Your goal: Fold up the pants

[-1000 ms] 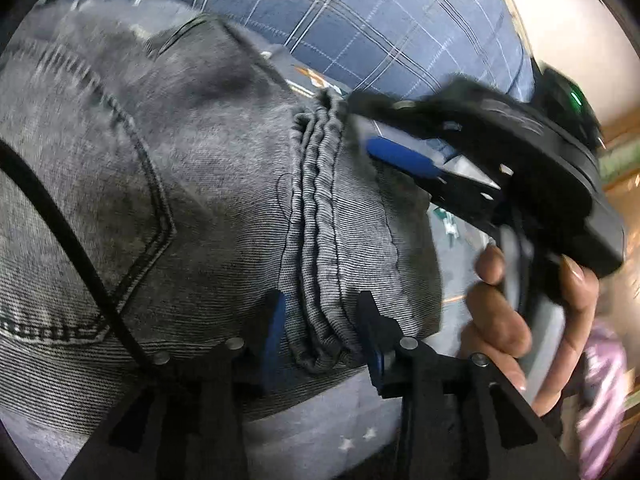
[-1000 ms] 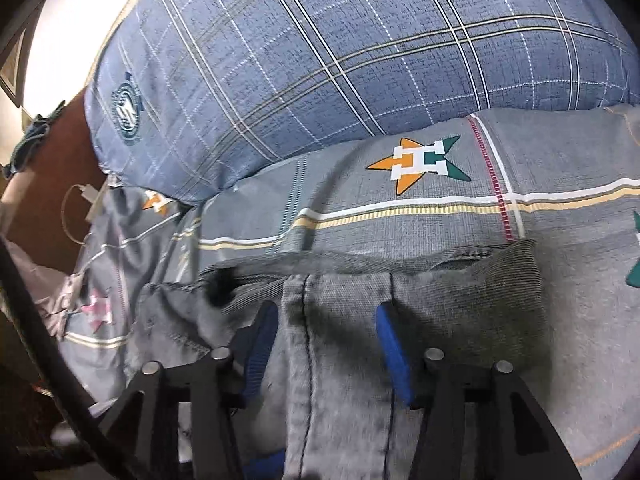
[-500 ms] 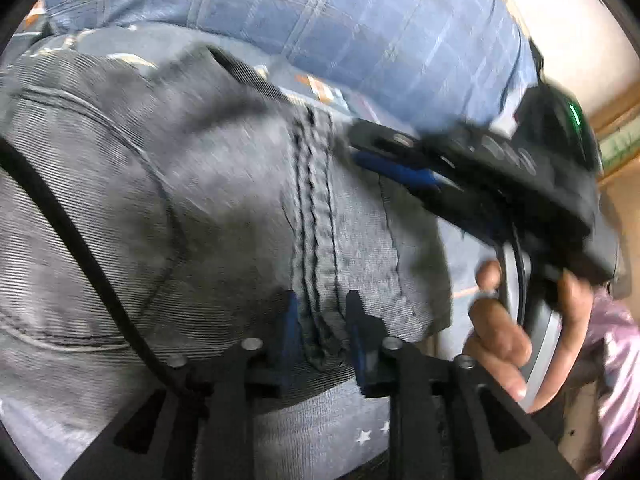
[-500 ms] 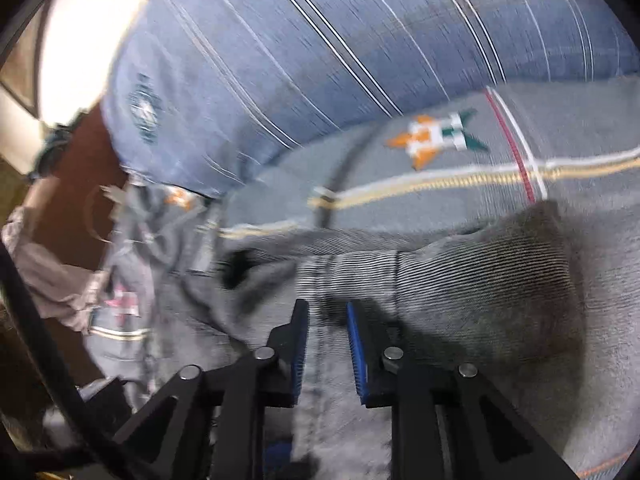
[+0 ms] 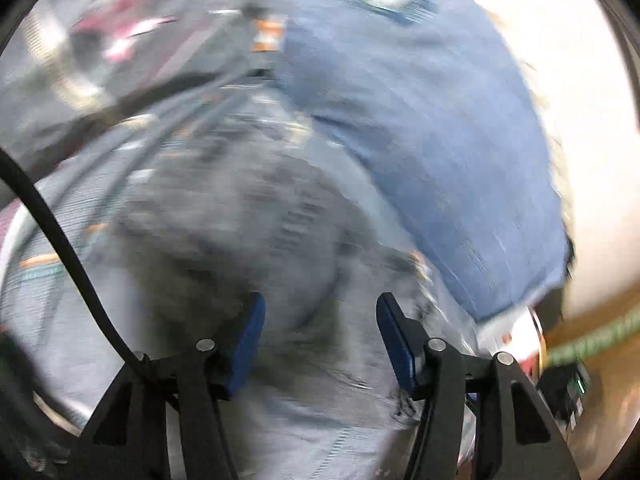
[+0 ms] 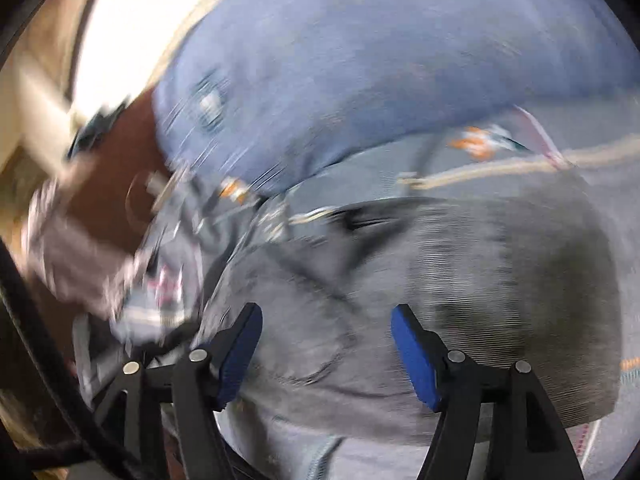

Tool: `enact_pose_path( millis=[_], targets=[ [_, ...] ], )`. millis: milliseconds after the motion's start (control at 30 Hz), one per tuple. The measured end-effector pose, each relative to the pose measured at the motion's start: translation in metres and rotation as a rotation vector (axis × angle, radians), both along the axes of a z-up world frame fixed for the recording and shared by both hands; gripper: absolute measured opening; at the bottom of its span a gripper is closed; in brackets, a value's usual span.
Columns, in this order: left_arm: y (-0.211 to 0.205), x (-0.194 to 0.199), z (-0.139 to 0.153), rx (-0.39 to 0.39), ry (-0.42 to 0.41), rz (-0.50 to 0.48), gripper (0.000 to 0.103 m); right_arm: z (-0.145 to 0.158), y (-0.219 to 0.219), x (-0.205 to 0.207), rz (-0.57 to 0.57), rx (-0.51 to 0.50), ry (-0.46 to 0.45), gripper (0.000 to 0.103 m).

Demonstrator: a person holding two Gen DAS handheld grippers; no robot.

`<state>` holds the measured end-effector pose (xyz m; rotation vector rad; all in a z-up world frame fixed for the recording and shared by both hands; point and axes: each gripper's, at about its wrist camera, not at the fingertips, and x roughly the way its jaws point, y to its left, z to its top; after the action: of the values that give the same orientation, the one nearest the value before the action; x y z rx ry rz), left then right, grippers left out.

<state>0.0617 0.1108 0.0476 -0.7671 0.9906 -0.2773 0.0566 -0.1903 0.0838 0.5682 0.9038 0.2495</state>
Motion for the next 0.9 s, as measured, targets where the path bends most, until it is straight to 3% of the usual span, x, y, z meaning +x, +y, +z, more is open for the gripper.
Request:
enact_pose_path(
  millis=[100,233,333,367,467,600,633,700,800,900],
  targets=[
    [0.022,-0.006,-0.014,-0.022,0.041,0.073,0.058,0.008,0.05,0.003,0.077,-0.136,-0.021,0.07],
    [0.027,-0.013,-0.037,-0.033,0.091,0.089,0.058,0.005,0.08,0.005,0.109,-0.209,-0.043,0.07],
    [0.032,-0.007,-0.061,-0.116,0.17,0.098,0.057,-0.009,0.087,0.009,0.12,-0.182,-0.006,0.07],
    [0.03,-0.001,-0.069,-0.142,0.185,0.092,0.05,-0.013,0.089,0.011,0.128,-0.173,0.006,0.07],
    [0.029,0.001,-0.066,-0.146,0.143,0.125,0.047,-0.025,0.094,0.015,0.144,-0.166,0.035,0.07],
    [0.025,0.013,-0.068,-0.127,0.146,0.151,0.045,-0.039,0.096,0.017,0.18,-0.142,0.072,0.07],
    [0.023,0.013,-0.065,-0.102,0.141,0.159,0.025,-0.041,0.095,0.017,0.179,-0.136,0.076,0.07],
    [0.02,0.012,-0.055,-0.055,0.097,0.163,0.019,-0.043,0.091,0.017,0.172,-0.125,0.081,0.07],
    [0.013,0.011,-0.044,-0.007,0.044,0.152,0.02,-0.041,0.086,0.015,0.166,-0.114,0.073,0.07],
    [0.011,0.023,-0.056,-0.011,0.125,0.167,0.034,-0.04,0.083,0.014,0.167,-0.09,0.07,0.07]
  ],
)
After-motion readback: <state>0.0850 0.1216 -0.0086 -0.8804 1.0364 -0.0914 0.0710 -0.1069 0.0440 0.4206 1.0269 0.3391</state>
